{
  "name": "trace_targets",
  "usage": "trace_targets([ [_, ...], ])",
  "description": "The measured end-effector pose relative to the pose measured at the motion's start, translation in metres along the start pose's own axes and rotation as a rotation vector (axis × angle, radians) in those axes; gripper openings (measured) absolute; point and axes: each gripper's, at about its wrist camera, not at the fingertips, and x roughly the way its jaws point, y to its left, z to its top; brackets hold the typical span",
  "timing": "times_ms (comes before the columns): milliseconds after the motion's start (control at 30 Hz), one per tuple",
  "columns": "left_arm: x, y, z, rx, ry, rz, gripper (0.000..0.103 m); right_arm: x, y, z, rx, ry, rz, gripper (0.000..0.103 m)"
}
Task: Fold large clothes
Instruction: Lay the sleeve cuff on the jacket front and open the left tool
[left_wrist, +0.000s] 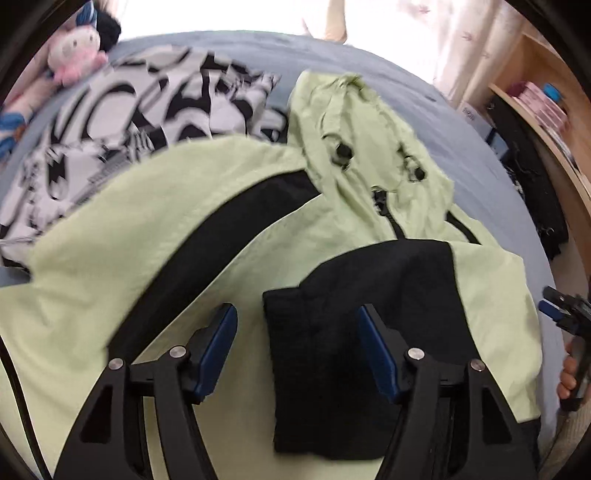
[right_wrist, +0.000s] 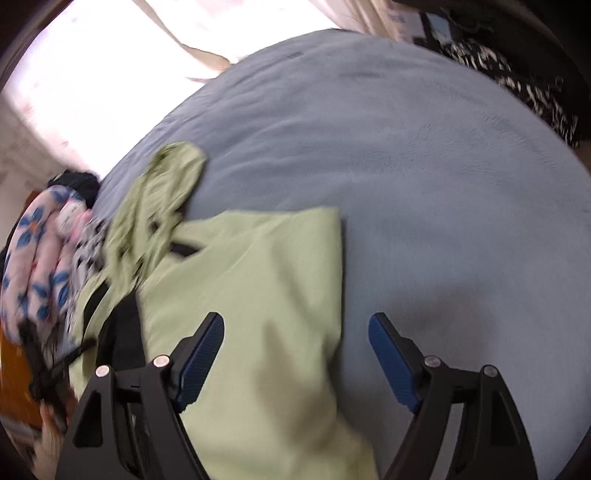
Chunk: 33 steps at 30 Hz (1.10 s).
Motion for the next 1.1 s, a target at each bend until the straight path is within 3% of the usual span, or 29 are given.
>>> trace_targets([
  [33, 0.008, -0.002, 0.002, -0.002, 0.012, 0.008, 0.066, 0.014, -0.003, 0.007, 0.026, 0.017, -0.004, 0.081],
  [67, 0.013, -0.004, 0.003, -0.001, 0.017, 0.012, 0.064, 0.028, -0.004, 0.014, 0.035, 0.043, 0.008, 0.073],
  [100, 0.015, -0.007, 0.003, 0.004, 0.013, 0.010, 0.047, 0.036, -0.003, 0.017, 0.021, 0.061, 0.012, 0.031],
  [133, 0.017, -0.012, 0.003, 0.020, 0.003, 0.029, 0.035, 0.043, 0.001, 0.021, -0.008, 0.076, -0.033, 0.004],
  [200, 0.022, -0.017, 0.002, 0.039, -0.013, 0.046, 0.029, 0.047, 0.003, 0.023, -0.059, 0.043, -0.123, 0.003],
  [333, 0.026, -0.020, -0.008, 0.041, -0.028, 0.085, 0.029, 0.052, 0.006, 0.025, -0.089, 0.044, -0.172, 0.004],
  [467, 0.002, -0.029, -0.012, 0.067, -0.063, 0.153, 0.030, 0.009, 0.023, 0.014, -0.141, -0.038, -0.259, 0.021],
  [567, -0.037, -0.043, -0.021, 0.092, -0.172, 0.214, 0.030, -0.029, 0.050, -0.015, -0.214, -0.120, -0.194, 0.024],
  [633, -0.061, -0.059, -0.033, 0.094, -0.244, 0.214, 0.030, -0.035, 0.066, -0.035, -0.243, -0.120, -0.130, 0.024],
  [767, -0.066, -0.087, -0.053, 0.074, -0.267, 0.177, 0.031, -0.009, 0.127, -0.094, -0.377, 0.031, 0.016, 0.024],
  [867, -0.042, -0.104, -0.070, 0.062, -0.212, 0.117, 0.031, 0.015, 0.156, -0.125, -0.470, 0.101, 0.038, 0.024],
  [933, -0.018, -0.105, -0.081, 0.054, -0.149, 0.130, 0.031, 0.027, 0.151, -0.134, -0.495, 0.118, -0.023, 0.022],
  [1000, 0.002, -0.093, -0.089, 0.037, -0.095, 0.195, 0.031, 0.025, 0.127, -0.125, -0.470, 0.079, -0.106, 0.020],
  [1100, 0.001, -0.068, -0.094, -0.010, -0.119, 0.132, 0.030, 0.011, 0.081, -0.109, -0.411, -0.023, -0.314, 0.019],
])
